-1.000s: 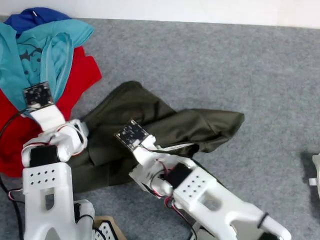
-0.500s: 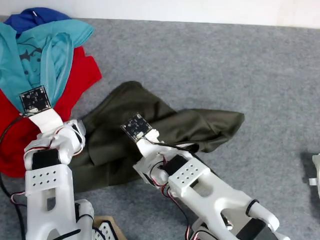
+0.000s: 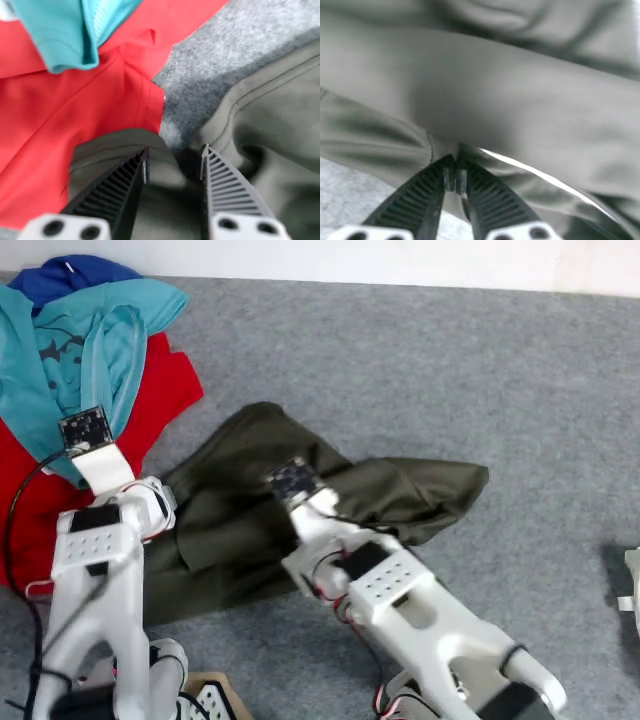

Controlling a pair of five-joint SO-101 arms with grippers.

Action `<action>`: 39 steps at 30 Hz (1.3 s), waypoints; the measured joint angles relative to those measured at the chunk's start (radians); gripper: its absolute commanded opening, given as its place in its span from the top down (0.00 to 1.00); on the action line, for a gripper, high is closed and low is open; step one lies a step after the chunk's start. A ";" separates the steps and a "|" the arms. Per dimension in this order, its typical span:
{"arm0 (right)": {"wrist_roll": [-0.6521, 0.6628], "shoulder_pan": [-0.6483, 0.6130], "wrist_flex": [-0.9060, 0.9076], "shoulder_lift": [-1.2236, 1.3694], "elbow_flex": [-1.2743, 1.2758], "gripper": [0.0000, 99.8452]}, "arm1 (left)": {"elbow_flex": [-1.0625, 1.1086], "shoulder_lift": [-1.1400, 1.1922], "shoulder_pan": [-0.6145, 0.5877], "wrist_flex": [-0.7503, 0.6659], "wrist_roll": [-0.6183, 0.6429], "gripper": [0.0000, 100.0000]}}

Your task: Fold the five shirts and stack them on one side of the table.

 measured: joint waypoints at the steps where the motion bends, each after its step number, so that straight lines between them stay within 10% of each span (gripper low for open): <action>1: 0.000 0.026 0.026 -0.034 0.000 0.99 | -0.002 0.021 0.000 -0.015 0.000 0.83; 14: 0.054 0.539 0.368 -0.566 0.000 0.99 | -0.020 0.040 -0.002 -0.043 0.000 0.83; 29: -0.129 1.204 0.393 -0.588 -0.064 0.98 | -0.020 0.044 -0.002 -0.043 0.000 0.83; 39: -0.130 1.307 0.431 -0.588 -0.074 0.76 | -0.020 0.046 -0.002 -0.043 0.000 0.83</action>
